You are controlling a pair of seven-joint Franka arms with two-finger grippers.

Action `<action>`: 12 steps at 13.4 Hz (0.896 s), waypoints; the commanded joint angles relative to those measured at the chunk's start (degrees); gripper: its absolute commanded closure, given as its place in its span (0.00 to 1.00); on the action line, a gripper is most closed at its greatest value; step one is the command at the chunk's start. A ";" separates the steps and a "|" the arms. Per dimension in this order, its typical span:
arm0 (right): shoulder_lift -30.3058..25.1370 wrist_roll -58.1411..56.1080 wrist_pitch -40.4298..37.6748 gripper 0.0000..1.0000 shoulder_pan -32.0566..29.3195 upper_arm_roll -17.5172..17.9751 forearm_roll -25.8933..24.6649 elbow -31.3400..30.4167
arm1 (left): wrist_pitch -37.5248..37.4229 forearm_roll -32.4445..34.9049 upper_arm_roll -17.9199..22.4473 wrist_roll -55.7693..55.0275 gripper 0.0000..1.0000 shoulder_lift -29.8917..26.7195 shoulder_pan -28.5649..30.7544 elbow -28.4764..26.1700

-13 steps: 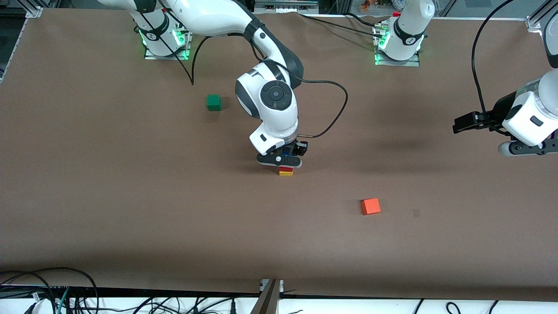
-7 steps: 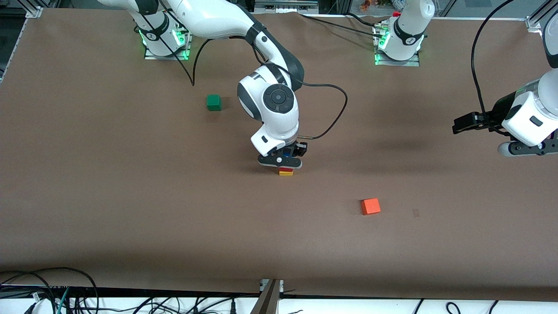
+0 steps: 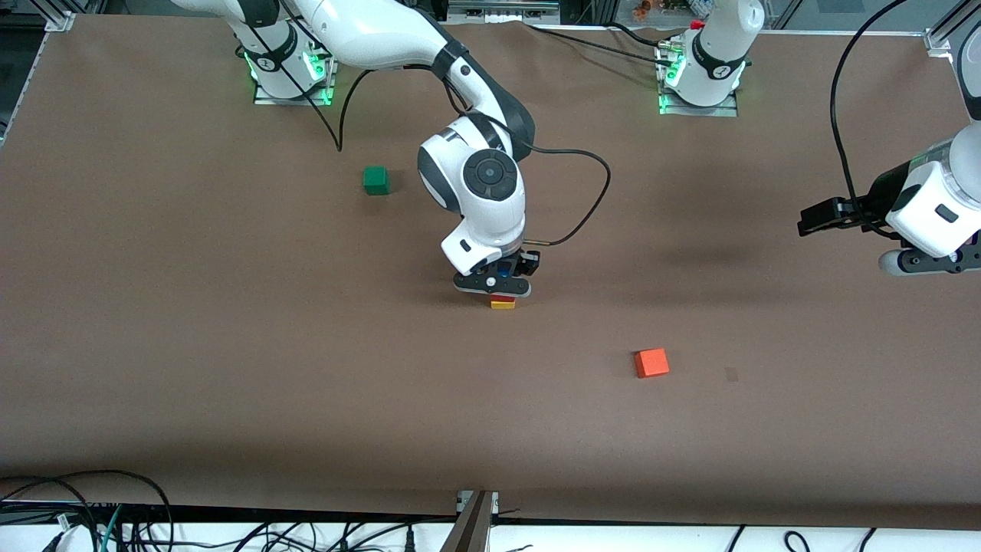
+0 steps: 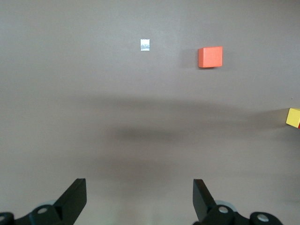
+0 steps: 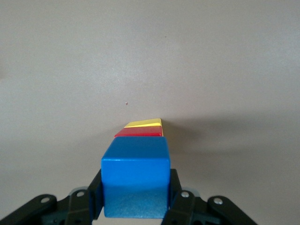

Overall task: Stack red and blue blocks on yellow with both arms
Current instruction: 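Lower the blue cube onto the red cube and open the right gripper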

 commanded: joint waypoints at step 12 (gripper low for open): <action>-11.33 -0.38 -11.03 0.00 -7.45 -2.80 0.17 1.01 | 0.30 -0.58 -0.09 -0.24 0.00 -0.52 -0.11 -0.15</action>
